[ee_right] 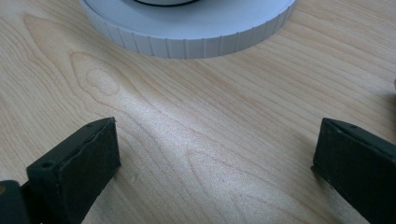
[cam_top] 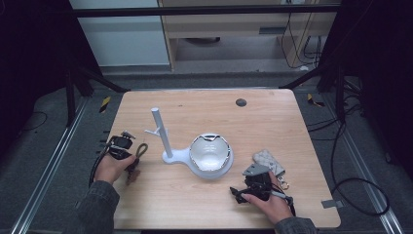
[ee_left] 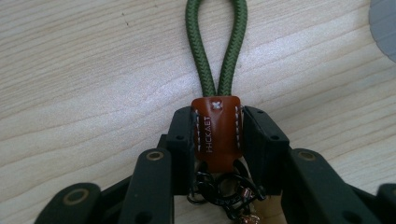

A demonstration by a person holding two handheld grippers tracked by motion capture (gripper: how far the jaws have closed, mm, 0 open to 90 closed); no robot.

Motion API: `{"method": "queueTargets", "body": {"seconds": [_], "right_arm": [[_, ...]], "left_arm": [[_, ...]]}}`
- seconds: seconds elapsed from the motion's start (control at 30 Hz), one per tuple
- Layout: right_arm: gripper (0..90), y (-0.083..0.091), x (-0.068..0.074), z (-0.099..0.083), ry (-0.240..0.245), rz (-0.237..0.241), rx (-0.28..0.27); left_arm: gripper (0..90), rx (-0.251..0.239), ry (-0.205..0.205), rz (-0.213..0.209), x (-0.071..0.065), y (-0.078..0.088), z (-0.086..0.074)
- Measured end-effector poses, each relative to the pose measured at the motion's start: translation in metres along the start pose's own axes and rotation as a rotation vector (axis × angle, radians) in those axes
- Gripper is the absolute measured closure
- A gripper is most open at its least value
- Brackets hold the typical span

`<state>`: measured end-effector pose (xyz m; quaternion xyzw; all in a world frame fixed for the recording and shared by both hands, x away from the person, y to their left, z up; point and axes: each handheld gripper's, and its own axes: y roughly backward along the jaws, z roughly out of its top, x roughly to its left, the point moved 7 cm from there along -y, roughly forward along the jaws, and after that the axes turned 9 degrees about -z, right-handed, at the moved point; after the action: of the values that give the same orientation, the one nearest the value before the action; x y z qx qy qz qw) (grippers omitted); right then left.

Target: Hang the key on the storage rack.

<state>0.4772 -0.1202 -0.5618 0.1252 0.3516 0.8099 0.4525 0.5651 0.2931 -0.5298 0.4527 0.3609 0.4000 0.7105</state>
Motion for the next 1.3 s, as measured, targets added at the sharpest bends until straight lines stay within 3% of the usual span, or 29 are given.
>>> {"method": "queueTargets", "body": {"seconds": [0.13,0.33,0.77,1.13,1.3], "right_arm": [[0.5,0.000,0.000,0.000,0.001,0.001,-0.001],[0.6,0.000,0.000,0.000,0.001,0.002,-0.001],[0.6,0.000,0.000,0.000,0.003,0.002,-0.003],[0.5,0.001,0.001,-0.001,0.002,0.000,-0.002],[0.5,0.001,0.001,-0.001,0.004,-0.001,-0.002]], "left_arm": [[66.2,-0.009,0.002,-0.005,0.001,0.001,-0.001],[66.2,-0.070,-0.003,-0.007,0.003,0.014,-0.003],[66.2,-0.315,-0.072,-0.032,-0.005,0.055,-0.026],[66.2,-0.509,-0.122,-0.058,-0.022,0.076,-0.043],[66.2,-0.569,-0.143,-0.062,-0.031,0.083,-0.050]]}}
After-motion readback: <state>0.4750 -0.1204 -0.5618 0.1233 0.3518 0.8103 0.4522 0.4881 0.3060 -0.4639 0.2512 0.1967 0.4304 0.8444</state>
